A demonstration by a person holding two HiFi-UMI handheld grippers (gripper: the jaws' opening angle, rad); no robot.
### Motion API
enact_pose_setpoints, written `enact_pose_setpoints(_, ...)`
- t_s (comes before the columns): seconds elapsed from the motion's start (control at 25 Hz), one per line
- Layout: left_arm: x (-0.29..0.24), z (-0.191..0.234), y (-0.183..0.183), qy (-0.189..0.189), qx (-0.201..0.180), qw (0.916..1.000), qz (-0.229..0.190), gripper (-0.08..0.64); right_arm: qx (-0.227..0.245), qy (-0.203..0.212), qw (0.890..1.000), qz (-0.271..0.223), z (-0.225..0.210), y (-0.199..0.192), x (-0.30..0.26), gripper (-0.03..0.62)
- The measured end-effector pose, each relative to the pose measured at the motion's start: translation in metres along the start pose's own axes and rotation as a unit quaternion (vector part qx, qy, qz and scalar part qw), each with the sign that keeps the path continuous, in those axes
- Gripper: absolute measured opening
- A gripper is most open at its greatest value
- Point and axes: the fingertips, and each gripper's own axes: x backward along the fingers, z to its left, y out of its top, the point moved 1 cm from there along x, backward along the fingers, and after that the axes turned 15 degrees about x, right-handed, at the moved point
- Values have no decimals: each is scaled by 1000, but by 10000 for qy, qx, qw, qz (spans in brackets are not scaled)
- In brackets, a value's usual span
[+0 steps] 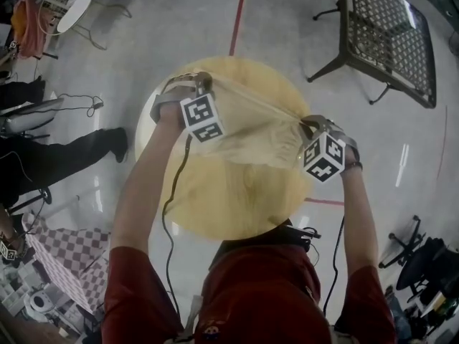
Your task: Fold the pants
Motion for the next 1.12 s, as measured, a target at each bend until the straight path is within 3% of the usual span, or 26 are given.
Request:
enact_pose_setpoints(0.32,-23,-6,2,-44,-95,9998,186,31,-129,62,9999,-63,-6,-8,-9,9)
enact_pose_setpoints(0.6,-28,-6,-1,-40,21,9997,247,130,-356,10,9993,-107,-11,-12,-11,55)
enact_pose_setpoints(0.92,-19,16,1,414,291,9987,98,155,-642,-74,9978,-171,-20,-15,-2,118)
enact_pose_setpoints(1.12,-9,17,-4,428,449,9980,121,167,-706,-136,9972,-223,-20,-14,7,143)
